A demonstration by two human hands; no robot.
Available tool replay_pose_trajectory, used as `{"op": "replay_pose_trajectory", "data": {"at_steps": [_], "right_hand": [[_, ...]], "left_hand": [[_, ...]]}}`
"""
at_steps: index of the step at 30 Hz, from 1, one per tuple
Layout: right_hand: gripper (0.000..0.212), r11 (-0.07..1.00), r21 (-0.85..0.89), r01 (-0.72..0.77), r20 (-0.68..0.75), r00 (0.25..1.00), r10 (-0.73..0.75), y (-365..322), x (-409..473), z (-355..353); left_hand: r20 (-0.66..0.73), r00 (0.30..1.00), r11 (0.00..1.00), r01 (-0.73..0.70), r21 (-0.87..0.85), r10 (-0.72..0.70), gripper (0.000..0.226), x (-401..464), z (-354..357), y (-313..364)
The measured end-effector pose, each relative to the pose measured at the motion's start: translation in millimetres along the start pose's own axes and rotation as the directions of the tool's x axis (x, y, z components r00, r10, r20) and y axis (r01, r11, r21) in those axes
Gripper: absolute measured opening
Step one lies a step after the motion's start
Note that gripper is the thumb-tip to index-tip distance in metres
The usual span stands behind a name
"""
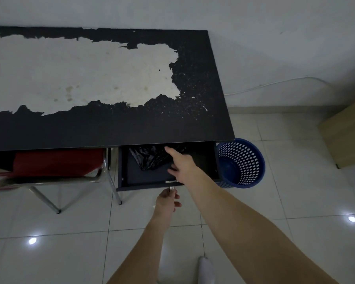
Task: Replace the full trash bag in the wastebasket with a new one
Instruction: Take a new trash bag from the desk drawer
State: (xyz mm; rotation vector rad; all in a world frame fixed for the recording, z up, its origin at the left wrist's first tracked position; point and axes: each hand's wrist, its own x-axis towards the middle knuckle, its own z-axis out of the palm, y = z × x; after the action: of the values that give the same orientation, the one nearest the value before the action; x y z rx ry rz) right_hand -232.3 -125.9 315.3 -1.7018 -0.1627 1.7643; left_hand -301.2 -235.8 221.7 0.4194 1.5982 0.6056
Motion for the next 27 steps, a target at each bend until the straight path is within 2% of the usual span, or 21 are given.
{"op": "replay_pose_trajectory", "data": {"at_steps": [3, 6, 9, 13, 19, 22, 24, 25, 26, 27], "right_hand": [[0.089, 0.998, 0.02, -0.059, -0.064, 0.996, 0.061, -4, 15, 19], [0.065, 0.996, 0.065, -0.064, -0.087, 0.994, 0.07, -2, 27, 22], [0.044, 0.972, 0.201, -0.12, -0.032, 0.991, 0.129, 3, 27, 13], [0.039, 0.931, 0.324, -0.171, 0.053, 0.985, 0.163, 13, 3, -13], [0.028, 0.93, 0.314, -0.19, 0.165, 0.976, 0.144, 15, -69, -49], [0.035, 0.971, 0.238, 0.007, 0.249, 0.966, -0.068, 6, -112, -59], [0.037, 0.948, 0.11, 0.297, 0.229, 0.921, -0.315, -14, -133, -58], [0.035, 0.878, 0.006, 0.479, 0.2, 0.859, -0.471, -26, -139, -54], [0.032, 0.755, -0.109, 0.647, 0.176, 0.76, -0.626, -40, -142, -49], [0.029, 0.586, -0.242, 0.773, 0.163, 0.628, -0.761, -52, -139, -44]], "left_hand": [[0.01, 1.0, 1.0, 0.009, 0.012, -0.009, 0.022, 1, 0, 0], [0.026, 1.0, 1.0, 0.012, 0.029, -0.013, 0.024, 2, -1, 0], [0.029, 1.0, 1.0, 0.01, 0.017, -0.01, 0.022, 1, -2, 2], [0.028, 1.0, 1.0, 0.0, 0.021, -0.001, 0.022, -5, -2, 4], [0.021, 1.0, 1.0, -0.007, 0.029, 0.006, 0.023, -15, -1, 8], [0.042, 0.999, 0.999, -0.023, 0.027, 0.022, 0.018, -17, -2, 8], [0.014, 1.0, 0.999, 0.001, 0.032, -0.002, 0.016, -19, -3, 10], [0.004, 1.0, 1.0, 0.005, 0.029, -0.006, 0.016, -19, -2, 11], [0.0, 1.0, 1.0, 0.007, 0.024, -0.007, 0.018, -20, -2, 11], [-0.002, 1.0, 1.0, 0.011, 0.018, -0.011, 0.02, -20, -1, 12]]}}
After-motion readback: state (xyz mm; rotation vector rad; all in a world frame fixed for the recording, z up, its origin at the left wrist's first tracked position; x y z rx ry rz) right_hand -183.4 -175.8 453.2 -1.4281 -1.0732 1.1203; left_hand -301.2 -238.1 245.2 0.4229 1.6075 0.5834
